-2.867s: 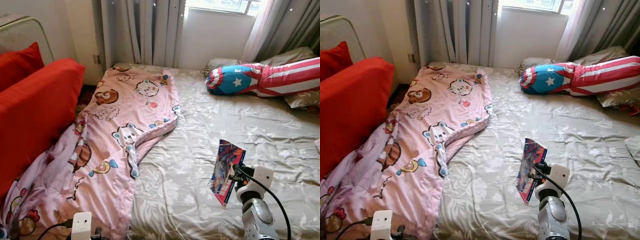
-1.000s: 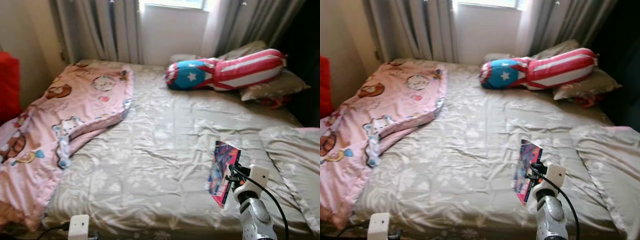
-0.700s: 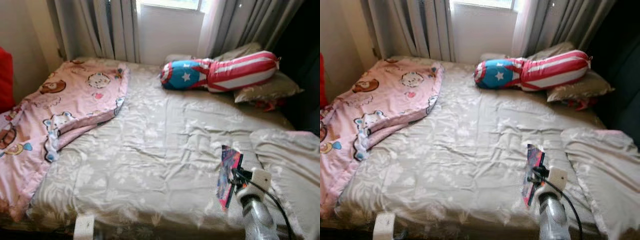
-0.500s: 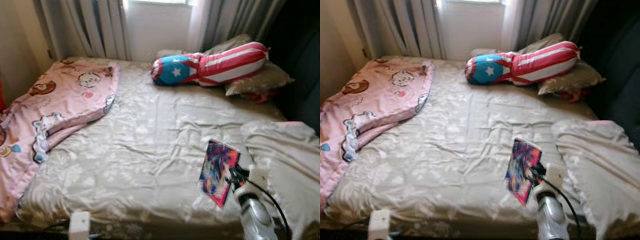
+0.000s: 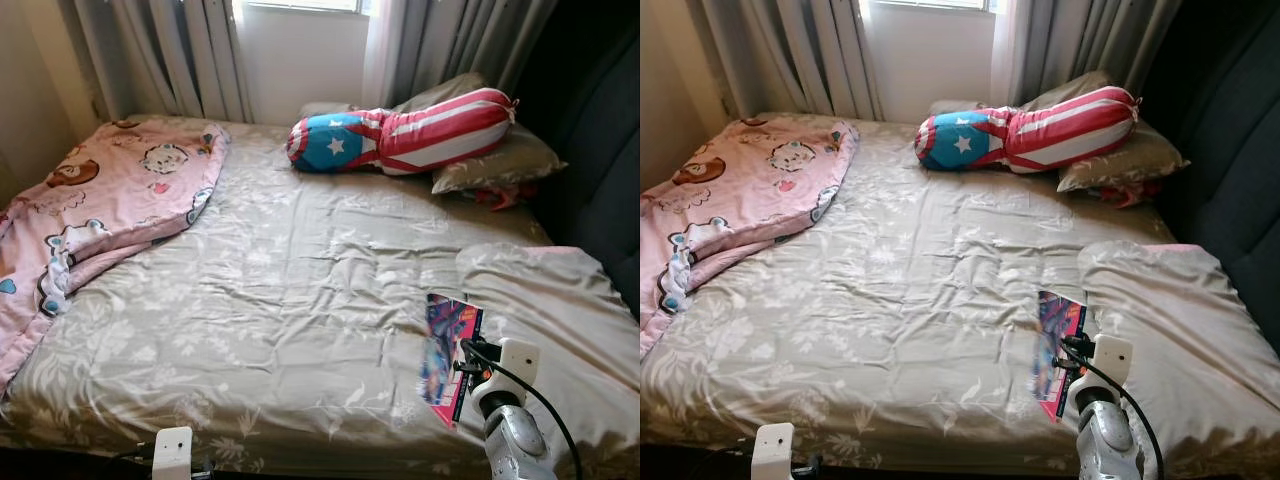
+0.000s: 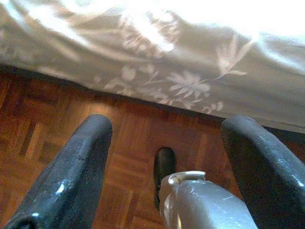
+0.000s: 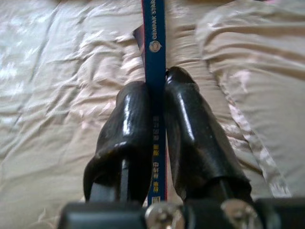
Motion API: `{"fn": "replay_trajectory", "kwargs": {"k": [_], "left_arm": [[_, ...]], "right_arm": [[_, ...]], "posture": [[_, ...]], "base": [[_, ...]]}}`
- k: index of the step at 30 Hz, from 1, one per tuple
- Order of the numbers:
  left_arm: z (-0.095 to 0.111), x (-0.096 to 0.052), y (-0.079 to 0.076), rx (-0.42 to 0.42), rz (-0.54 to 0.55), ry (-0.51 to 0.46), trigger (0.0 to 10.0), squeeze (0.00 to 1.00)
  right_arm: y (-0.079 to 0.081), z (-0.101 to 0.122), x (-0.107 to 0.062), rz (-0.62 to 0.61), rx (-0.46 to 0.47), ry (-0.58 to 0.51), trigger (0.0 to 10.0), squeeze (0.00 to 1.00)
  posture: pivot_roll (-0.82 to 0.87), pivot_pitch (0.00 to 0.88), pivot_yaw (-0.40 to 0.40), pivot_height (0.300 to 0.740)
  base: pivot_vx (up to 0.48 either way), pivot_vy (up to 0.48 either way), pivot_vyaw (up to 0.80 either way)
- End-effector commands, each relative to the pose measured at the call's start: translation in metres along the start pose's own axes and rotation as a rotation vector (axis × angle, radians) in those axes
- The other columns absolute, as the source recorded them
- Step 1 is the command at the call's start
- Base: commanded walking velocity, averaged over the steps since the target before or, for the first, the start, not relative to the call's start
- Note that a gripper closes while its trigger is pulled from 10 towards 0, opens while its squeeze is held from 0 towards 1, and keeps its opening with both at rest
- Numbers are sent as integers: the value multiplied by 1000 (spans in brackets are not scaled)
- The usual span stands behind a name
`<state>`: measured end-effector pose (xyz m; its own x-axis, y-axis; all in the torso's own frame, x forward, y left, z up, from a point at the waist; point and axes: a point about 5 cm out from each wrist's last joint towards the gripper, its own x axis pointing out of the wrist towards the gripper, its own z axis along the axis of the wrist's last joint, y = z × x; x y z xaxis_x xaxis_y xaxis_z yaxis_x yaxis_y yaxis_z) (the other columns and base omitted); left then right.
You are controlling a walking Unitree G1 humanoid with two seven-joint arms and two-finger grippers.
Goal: Clean up the room
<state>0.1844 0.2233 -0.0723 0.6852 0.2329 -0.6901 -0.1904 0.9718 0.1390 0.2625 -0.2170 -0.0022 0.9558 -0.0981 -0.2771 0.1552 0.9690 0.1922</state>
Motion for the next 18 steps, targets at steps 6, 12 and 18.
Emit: {"fn": "replay_trajectory", "kwargs": {"k": [6,12,18], "left_arm": [[-5,-1,6,-2,7,29,10000,0],[-5,-1,8,-2,4,33,10000,0],[-6,-1,8,3,8,35,10000,0]], "right_arm": [[13,12,7,37,6,-54,10000,0],[12,9,7,26,10,-42,10000,0],[13,7,6,31,11,-37,10000,0]], "posture": [[4,0,-105,740],[12,0,-105,740],[9,0,-102,740]], "base": [[85,0,133],[268,0,0],[310,0,0]]}}
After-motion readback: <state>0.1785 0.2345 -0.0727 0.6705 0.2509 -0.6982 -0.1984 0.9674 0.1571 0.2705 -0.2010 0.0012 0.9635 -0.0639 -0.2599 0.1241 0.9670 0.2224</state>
